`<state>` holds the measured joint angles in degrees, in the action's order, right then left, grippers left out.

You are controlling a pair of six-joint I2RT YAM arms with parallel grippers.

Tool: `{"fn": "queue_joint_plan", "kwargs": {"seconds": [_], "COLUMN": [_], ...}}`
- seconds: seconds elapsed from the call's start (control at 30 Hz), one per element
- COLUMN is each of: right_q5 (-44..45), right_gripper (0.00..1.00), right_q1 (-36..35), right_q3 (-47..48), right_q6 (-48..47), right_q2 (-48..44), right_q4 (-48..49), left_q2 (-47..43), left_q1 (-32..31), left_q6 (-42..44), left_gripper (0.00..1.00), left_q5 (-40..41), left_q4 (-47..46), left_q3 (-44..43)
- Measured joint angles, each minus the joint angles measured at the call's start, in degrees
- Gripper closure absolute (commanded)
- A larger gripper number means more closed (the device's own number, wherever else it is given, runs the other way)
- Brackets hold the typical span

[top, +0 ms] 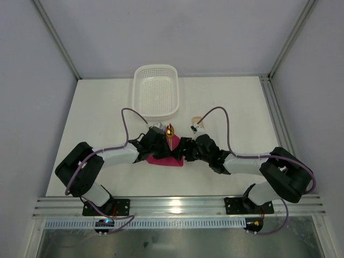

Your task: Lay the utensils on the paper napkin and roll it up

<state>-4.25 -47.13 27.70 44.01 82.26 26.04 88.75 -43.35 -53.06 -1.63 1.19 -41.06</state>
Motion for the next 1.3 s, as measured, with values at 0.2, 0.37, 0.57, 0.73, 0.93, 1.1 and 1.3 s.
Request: {"fn": "queue_joint_plan", "kwargs": {"seconds": [0.2,0.37,0.57,0.73,0.93,1.1,1.3], "right_q5": [1.44,3.28,5.46,6.49,6.43,5.64,3.98], "right_gripper": [0.32,0.51,0.83,0.96,0.96,0.96,0.96], "right_q1": [-0.04,-0.52,-0.63,-0.66,-0.66,-0.66,-0.66], "right_q3": [0.39,1.01,1.36,2.32,4.02,4.96,5.9], "right_q6": [-2.14,-3.61,-3.98,-3.89,-3.82,-3.34,-2.95], "right_q2": [0.04,1.09,1.79,1.64,1.2,1.2,1.31], "right_q4": [-2.45,-6.82,-9.81,-10.93,-11.56,-11.15,-10.58], "left_q2": [0.0,0.0,0.0,0.0,0.0,0.0,0.0], "left_q1": [0.0,0.0,0.0,0.0,0.0,0.0,0.0], "left_q6": [-0.02,-0.04,-0.04,-0.04,-0.02,0.0,0.07], "left_gripper": [0.74,0.74,0.75,0.74,0.74,0.74,0.75], "left_q5": [0.02,0.04,0.07,0.09,0.15,1.22,1.62], "left_q4": [0.15,-0.02,-0.07,-0.07,-0.07,0.15,0.24], "left_q3": [0.0,0.0,0.0,0.0,0.0,0.0,0.0]}}
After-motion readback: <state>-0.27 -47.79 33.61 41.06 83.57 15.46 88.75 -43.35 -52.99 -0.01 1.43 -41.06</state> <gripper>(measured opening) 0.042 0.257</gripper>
